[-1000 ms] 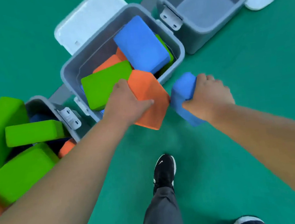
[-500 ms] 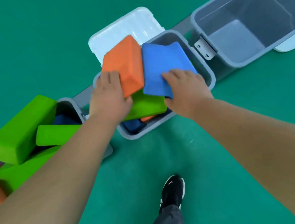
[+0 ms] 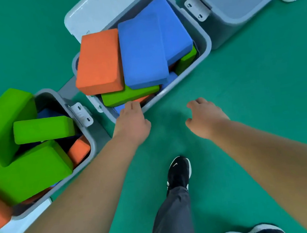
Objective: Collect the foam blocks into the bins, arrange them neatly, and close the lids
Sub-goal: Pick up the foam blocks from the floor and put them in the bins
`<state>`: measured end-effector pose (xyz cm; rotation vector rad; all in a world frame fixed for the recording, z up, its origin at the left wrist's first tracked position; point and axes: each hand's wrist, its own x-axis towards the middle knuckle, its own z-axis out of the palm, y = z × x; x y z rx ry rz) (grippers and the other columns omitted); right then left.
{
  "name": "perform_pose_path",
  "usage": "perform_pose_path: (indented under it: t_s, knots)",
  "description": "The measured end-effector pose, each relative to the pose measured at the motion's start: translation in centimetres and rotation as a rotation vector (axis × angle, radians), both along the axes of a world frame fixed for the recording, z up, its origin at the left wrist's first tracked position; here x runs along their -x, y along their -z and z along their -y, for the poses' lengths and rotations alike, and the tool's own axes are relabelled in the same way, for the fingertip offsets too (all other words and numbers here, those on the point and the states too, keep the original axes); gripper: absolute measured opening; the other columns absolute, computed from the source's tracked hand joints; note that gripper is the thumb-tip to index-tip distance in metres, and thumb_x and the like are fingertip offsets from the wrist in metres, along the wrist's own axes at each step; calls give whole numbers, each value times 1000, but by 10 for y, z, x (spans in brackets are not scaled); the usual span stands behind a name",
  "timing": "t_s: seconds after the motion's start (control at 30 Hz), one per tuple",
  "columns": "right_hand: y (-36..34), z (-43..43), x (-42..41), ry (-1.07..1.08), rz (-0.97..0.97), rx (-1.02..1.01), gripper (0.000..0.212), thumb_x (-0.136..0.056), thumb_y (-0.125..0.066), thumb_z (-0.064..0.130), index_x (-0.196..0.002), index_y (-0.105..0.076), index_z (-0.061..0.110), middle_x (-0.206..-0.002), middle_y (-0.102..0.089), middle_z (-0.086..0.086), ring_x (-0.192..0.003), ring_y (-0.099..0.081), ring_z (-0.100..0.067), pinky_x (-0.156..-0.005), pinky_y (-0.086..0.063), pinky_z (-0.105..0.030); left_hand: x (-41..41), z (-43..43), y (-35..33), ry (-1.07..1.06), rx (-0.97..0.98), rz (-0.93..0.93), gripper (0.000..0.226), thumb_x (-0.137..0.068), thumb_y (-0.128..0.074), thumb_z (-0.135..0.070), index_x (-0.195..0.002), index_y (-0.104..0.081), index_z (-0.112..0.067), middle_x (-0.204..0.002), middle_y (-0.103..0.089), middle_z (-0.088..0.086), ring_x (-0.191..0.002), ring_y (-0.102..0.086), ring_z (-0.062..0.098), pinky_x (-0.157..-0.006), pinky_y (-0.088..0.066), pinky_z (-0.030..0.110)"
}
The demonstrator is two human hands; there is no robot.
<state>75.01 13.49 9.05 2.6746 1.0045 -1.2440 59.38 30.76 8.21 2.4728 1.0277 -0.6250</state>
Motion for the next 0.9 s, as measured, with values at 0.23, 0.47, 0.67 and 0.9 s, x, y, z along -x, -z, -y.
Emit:
perform_pose_path:
  t_s: [0.23, 0.47, 0.67, 0.9]
  knots:
    - [20, 109, -10, 194, -28, 98, 43, -97, -53, 34, -134, -56, 13, -130, -51, -10, -123, -52, -35, -97, -48, -42, -31, 73, 21, 202, 120, -187, 43, -98, -58, -28, -135, -52, -7, -140, -42, 11, -126, -48, 34, -104, -46, 46]
    - [32, 254, -13, 347, -32, 209, 38, -96, -52, 32, -125, -58, 10, -125, -51, -13, -121, -53, -37, -92, -47, -42, -81, 181, 37, 428, 168, -280, 39, -97, -55, -24, -131, -57, -7, -136, -54, 14, -120, -58, 35, -101, -50, 43]
    - [39, 385, -7, 568, -55, 236, 42, -97, -53, 36, -129, -60, 9, -130, -52, -14, -123, -55, -39, -96, -48, -43, -128, 310, 43, 725, 188, -339, 39, -97, -51, -28, -130, -60, -9, -133, -64, 14, -121, -60, 34, -101, -51, 41]
    - [40, 538, 22, 875, -146, 217, 32, -97, -49, 29, -121, -60, 10, -126, -54, -13, -115, -57, -38, -91, -49, -42, -156, 467, 36, 962, 155, -410, 42, -98, -54, -28, -136, -53, -10, -129, -66, 14, -118, -61, 35, -97, -52, 40]
